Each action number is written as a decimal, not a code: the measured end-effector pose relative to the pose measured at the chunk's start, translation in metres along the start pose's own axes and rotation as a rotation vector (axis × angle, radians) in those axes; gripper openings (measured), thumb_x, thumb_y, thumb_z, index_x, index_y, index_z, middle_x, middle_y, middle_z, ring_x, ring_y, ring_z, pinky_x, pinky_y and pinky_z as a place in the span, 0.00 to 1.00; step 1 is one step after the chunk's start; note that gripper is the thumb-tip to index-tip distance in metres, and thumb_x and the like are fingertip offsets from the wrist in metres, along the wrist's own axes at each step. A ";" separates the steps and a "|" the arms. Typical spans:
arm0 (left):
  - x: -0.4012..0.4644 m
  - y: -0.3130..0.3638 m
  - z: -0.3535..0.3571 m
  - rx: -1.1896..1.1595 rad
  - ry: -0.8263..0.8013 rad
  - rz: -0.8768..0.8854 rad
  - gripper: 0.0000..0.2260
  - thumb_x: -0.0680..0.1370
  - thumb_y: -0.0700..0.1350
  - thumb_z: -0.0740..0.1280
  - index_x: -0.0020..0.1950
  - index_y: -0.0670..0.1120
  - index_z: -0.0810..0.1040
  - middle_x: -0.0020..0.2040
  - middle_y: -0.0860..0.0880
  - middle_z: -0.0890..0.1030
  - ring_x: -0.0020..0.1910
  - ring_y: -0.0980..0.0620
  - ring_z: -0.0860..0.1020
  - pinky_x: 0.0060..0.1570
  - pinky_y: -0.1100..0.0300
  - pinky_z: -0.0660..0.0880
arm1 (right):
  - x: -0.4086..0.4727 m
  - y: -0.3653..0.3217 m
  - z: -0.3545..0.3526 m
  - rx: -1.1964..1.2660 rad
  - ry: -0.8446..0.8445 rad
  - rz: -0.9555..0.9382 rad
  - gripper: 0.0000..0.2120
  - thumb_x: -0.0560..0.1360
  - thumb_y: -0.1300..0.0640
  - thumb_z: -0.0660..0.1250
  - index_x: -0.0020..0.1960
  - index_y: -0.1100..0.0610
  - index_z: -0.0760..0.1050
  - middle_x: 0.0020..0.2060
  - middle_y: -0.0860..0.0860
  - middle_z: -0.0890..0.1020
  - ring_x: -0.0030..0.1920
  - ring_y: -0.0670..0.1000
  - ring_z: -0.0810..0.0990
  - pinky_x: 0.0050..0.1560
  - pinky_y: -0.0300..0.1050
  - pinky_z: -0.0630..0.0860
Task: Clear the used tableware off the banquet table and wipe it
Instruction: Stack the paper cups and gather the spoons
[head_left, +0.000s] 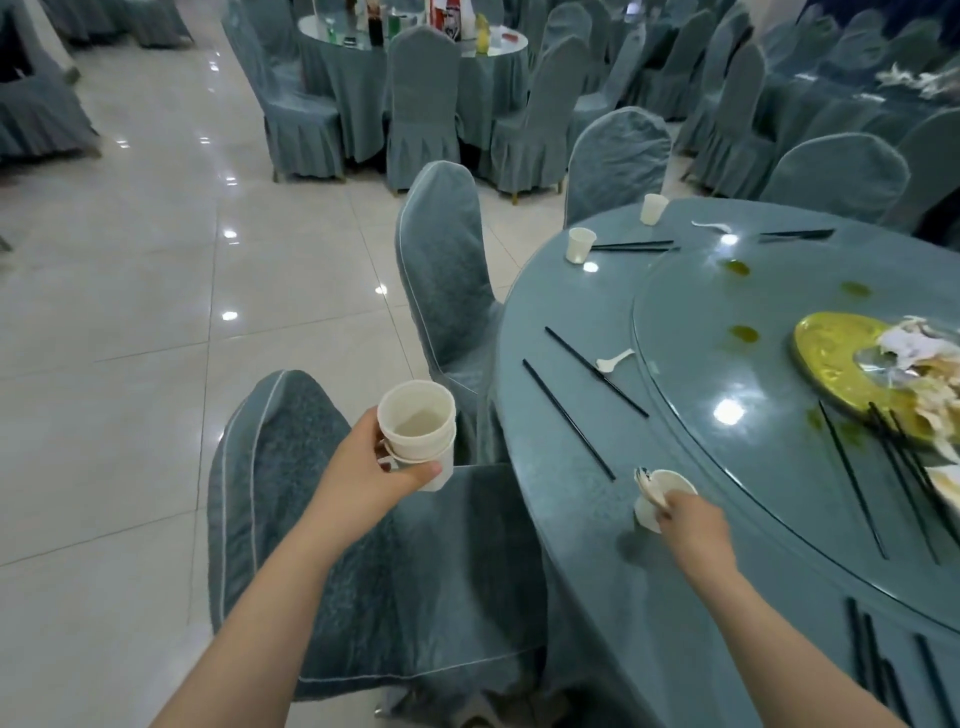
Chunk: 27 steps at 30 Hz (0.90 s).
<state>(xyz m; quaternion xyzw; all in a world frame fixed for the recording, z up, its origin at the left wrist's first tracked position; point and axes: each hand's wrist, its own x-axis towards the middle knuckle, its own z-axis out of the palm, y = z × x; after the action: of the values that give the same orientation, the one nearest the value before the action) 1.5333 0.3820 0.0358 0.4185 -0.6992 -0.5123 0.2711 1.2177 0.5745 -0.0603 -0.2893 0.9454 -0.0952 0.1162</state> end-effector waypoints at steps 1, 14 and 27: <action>0.000 -0.001 0.000 0.005 0.004 0.004 0.26 0.67 0.43 0.78 0.58 0.62 0.72 0.52 0.63 0.80 0.52 0.64 0.78 0.50 0.67 0.73 | -0.001 -0.010 -0.004 0.040 0.014 -0.041 0.12 0.74 0.63 0.64 0.33 0.58 0.66 0.33 0.58 0.76 0.37 0.60 0.74 0.34 0.45 0.62; -0.016 -0.023 -0.145 0.056 0.159 0.098 0.33 0.64 0.59 0.73 0.67 0.60 0.67 0.61 0.54 0.74 0.58 0.53 0.74 0.56 0.54 0.75 | -0.100 -0.271 -0.075 0.592 0.194 -0.581 0.18 0.75 0.57 0.68 0.29 0.49 0.65 0.22 0.41 0.70 0.27 0.42 0.68 0.29 0.33 0.64; -0.061 -0.096 -0.361 0.325 0.216 0.050 0.29 0.64 0.58 0.74 0.63 0.65 0.69 0.53 0.56 0.74 0.53 0.59 0.73 0.50 0.61 0.70 | -0.235 -0.517 -0.013 0.659 -0.198 -0.953 0.09 0.74 0.58 0.67 0.40 0.64 0.75 0.27 0.49 0.69 0.29 0.43 0.65 0.34 0.42 0.64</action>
<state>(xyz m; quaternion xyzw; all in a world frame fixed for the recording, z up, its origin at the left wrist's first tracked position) 1.8854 0.2463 0.0667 0.4916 -0.7500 -0.3378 0.2860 1.6744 0.2885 0.1184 -0.6383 0.6163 -0.3984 0.2324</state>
